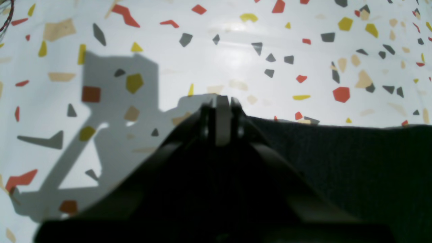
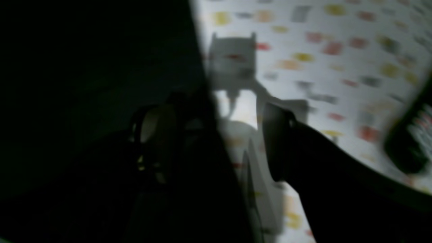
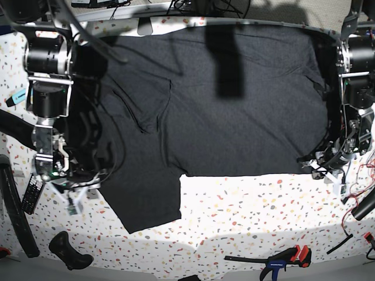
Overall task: Fold the T-shirt properly
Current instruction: 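Fold the gripped hem edge over toward the collar with both grippers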
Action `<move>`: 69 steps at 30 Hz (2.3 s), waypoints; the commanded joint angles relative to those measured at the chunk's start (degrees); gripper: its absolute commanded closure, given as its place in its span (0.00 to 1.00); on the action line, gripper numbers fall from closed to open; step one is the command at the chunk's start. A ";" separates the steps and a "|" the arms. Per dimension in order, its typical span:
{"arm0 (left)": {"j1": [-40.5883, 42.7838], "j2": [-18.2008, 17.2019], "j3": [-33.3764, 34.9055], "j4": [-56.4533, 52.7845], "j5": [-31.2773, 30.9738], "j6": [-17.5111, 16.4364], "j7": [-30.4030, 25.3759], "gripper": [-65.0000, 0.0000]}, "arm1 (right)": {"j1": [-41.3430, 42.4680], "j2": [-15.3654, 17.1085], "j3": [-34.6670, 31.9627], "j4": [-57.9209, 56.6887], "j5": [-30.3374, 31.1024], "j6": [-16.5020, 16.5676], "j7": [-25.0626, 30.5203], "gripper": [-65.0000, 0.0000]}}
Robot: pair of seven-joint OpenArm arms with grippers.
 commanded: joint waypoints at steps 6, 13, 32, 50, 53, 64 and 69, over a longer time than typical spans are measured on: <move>-1.27 -0.35 -0.11 0.57 0.15 -0.26 0.33 1.00 | 1.42 1.44 0.11 -0.44 4.81 -0.55 1.05 0.40; -1.27 -0.37 -0.11 0.57 0.17 -0.28 0.33 1.00 | 1.38 -0.13 0.11 -8.61 4.68 -0.46 0.83 0.40; -1.86 -0.37 -0.11 0.72 0.15 -0.26 -1.55 1.00 | 2.82 -0.24 0.11 -8.55 11.10 6.64 -4.55 1.00; -7.67 -0.39 -0.11 2.80 4.09 -0.09 -3.54 1.00 | 12.31 -0.20 0.11 -8.55 10.43 1.81 -10.38 1.00; -7.82 -0.57 -0.11 2.93 3.89 -0.09 -3.41 1.00 | 13.57 -0.22 0.11 -8.57 10.56 1.90 -11.34 1.00; -0.50 -4.33 -0.11 18.71 -4.22 -0.26 11.21 1.00 | 10.34 -0.15 0.13 0.61 16.06 12.61 -16.52 1.00; 7.61 -5.99 -0.37 32.00 -4.26 0.00 16.35 1.00 | 2.60 -0.02 0.35 13.33 16.04 12.57 -18.71 1.00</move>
